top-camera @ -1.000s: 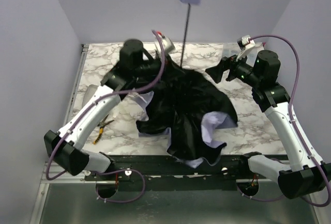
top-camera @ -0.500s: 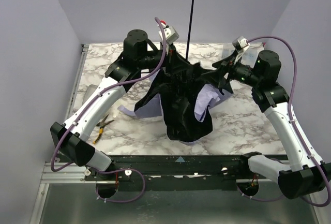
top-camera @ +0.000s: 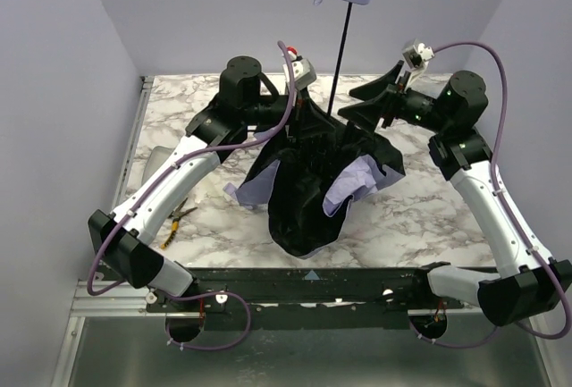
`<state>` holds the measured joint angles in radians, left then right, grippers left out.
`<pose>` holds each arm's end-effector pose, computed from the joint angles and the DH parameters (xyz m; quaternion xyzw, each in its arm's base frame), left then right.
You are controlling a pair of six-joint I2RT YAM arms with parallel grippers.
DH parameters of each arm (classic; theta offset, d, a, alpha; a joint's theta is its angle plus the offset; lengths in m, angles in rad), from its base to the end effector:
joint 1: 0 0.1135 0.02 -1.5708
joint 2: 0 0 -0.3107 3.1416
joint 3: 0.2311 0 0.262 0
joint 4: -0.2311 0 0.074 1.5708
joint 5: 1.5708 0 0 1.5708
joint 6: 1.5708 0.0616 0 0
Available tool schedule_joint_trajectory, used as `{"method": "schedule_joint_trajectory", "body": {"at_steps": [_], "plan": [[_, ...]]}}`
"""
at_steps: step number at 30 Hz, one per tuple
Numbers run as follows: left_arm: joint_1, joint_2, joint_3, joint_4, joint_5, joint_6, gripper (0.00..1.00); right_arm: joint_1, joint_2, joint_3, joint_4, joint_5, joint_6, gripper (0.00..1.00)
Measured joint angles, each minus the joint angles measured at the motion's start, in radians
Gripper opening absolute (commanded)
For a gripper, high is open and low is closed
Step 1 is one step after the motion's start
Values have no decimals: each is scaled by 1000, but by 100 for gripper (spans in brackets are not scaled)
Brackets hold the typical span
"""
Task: Open the umbrella
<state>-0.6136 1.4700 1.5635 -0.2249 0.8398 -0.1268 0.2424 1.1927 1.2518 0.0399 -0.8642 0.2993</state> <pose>0.2607 -0.2397 0.4911 0.4263 0.6017 -0.5036 0.4502 0.2507 0.1102 0.4885 -0.2929 0.6181 0.4509 0.5734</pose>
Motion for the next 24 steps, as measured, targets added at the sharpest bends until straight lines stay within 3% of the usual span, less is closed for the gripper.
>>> {"method": "schedule_joint_trajectory", "body": {"at_steps": [6, 19, 22, 24], "plan": [[-13, 12, 0, -4, 14, 35, 0, 53, 19, 31, 51, -26, 28, 72], [-44, 30, 0, -28, 27, 102, 0, 114, 40, 60, 69, 7, 18, 44], [-48, 30, 0, -39, 26, 121, 0, 134, 40, 60, 66, 21, 5, 23], [-47, 30, 0, -50, 22, 133, 0, 151, 40, 60, 62, 28, -8, 2]]}}
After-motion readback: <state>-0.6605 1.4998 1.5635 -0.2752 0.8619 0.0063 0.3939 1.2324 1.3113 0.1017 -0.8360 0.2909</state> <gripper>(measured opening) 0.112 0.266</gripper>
